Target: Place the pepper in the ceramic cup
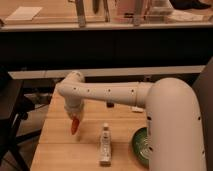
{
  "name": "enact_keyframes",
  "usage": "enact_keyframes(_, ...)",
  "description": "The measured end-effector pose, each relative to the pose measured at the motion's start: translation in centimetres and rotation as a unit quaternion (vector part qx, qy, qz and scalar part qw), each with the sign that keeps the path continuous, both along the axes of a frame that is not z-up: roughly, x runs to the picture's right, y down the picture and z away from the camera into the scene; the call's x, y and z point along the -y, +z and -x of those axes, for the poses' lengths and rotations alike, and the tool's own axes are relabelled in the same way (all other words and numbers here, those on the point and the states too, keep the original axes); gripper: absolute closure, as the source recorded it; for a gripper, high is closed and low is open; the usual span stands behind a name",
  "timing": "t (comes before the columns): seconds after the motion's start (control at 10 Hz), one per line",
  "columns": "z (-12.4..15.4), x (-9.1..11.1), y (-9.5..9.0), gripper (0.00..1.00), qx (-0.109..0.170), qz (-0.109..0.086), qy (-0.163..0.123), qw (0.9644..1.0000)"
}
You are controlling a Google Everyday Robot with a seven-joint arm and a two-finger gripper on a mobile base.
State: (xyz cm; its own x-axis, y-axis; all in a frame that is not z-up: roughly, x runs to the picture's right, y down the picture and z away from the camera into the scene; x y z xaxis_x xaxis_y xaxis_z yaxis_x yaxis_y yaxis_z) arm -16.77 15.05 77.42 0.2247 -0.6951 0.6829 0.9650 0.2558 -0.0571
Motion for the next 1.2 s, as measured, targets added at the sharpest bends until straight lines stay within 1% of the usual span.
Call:
enact_keyframes(0.1, -0.2, 1.1, 0.3, 0.99, -0.001, -0.003, 0.004, 1.0000)
enact_keyframes(0.3, -0.8, 1.9, 0.4, 0.99, -0.008, -0.006, 0.014, 0.9999)
enact_keyframes(0.6, -3.7, 3.1, 0.8, 0.99, -0.022, -0.013, 0.036, 0.9990)
enact_keyframes(0.8, -3.9, 4.1, 0.8, 0.99, -0.023, -0.019, 0.044, 0.9986)
enact_keyframes(1.0, -4.0, 4.8, 0.3, 0.99, -0.026, -0.022, 0.052, 0.9981)
enact_keyframes(1.1, -4.7, 5.9, 0.0, 0.99, -0.030, -0.027, 0.059, 0.9975)
enact_keyframes(1.2, -5.0, 6.9, 0.3, 0.99, -0.031, -0.031, 0.062, 0.9971)
